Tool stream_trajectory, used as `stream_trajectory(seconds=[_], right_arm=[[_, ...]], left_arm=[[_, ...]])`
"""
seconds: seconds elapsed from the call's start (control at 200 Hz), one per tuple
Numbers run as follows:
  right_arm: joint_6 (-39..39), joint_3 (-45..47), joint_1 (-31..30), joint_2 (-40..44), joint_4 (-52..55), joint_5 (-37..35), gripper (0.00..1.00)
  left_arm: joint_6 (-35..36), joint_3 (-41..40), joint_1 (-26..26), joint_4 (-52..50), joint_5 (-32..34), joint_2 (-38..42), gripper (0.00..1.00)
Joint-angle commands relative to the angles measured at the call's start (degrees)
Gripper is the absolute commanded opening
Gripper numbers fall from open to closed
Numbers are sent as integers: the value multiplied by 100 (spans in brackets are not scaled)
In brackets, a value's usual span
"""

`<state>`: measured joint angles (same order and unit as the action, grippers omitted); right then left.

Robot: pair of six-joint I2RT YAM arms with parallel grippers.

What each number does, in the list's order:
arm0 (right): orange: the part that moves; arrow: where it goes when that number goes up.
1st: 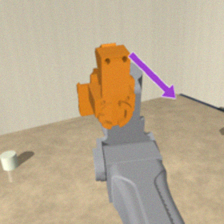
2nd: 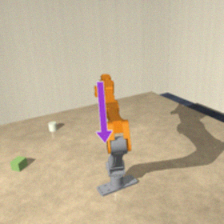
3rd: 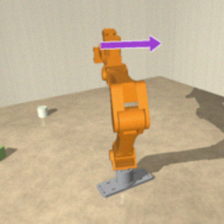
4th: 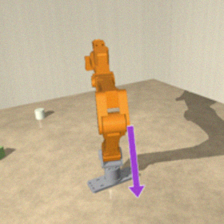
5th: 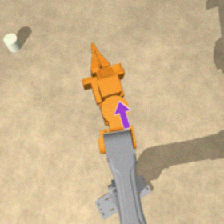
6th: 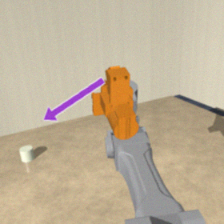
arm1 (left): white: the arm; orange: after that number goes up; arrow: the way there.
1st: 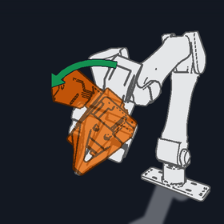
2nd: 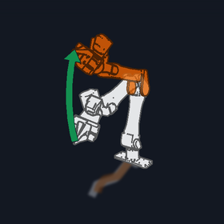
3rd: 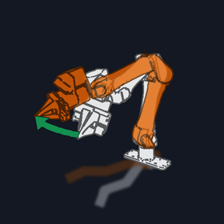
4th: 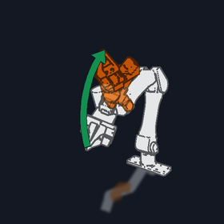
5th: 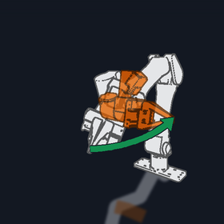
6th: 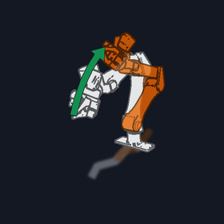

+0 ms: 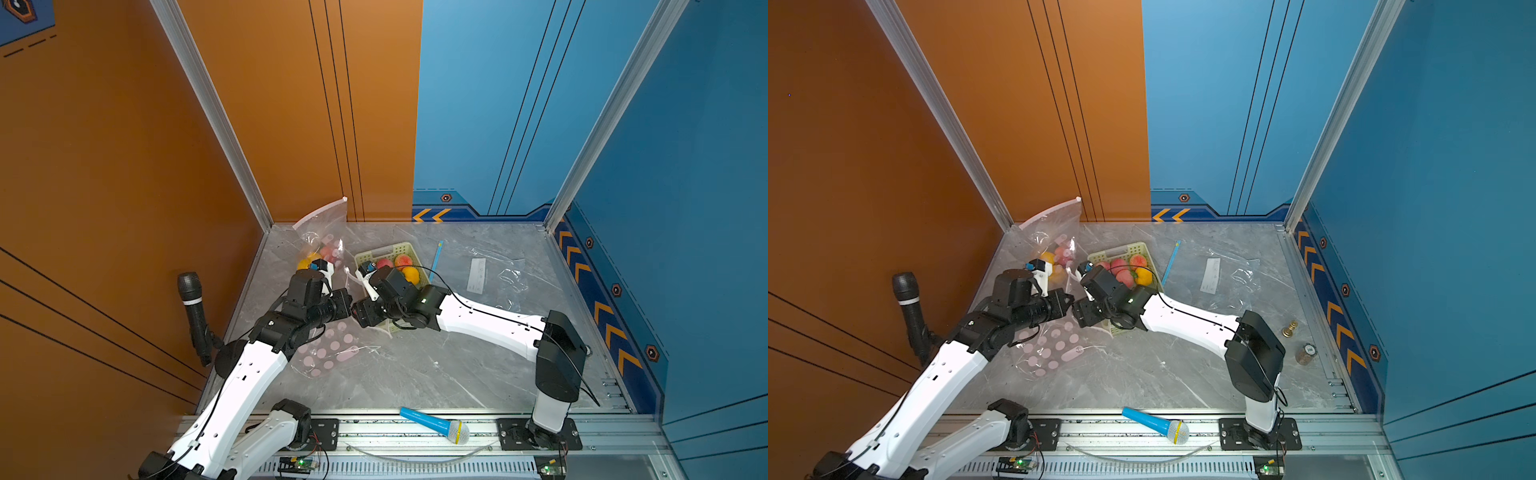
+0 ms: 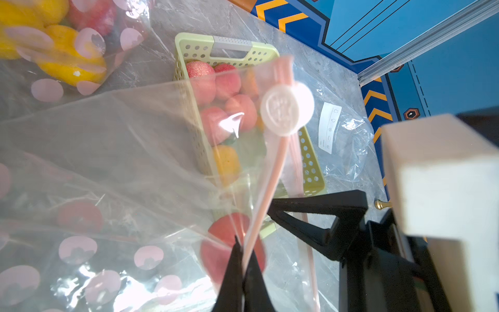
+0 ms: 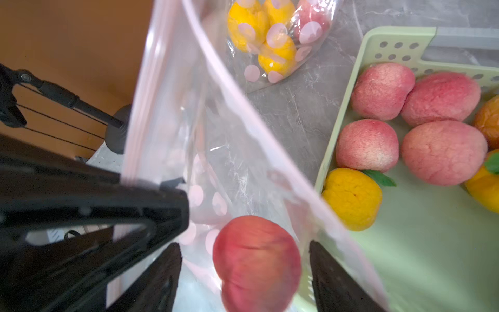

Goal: Place the peach in a zip-top bag and seal the zipper
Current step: Place the peach in the zipper food storage bag.

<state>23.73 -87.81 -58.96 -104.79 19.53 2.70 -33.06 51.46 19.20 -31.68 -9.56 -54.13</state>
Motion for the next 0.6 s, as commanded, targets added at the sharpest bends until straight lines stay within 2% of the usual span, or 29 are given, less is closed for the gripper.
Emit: stream_trajectory(seconds=[0.0, 0.08, 0.21, 0.38, 0.591], right_arm=[[-102, -59, -44, 282, 141, -61, 82], [-114, 16, -28, 480, 72, -18, 81], [-110, 176, 80, 864, -91, -10, 75], [146, 549, 518, 1337, -328, -94, 72], [629, 449, 1221, 895, 380, -16, 71]], left_arm=[[27, 164, 30, -126, 66, -80, 0], [34, 159, -5, -128, 101, -115, 0], [79, 124, -70, -124, 177, -142, 0], [91, 8, -249, -141, 199, -138, 0], [101, -28, -391, -192, 272, -32, 0]])
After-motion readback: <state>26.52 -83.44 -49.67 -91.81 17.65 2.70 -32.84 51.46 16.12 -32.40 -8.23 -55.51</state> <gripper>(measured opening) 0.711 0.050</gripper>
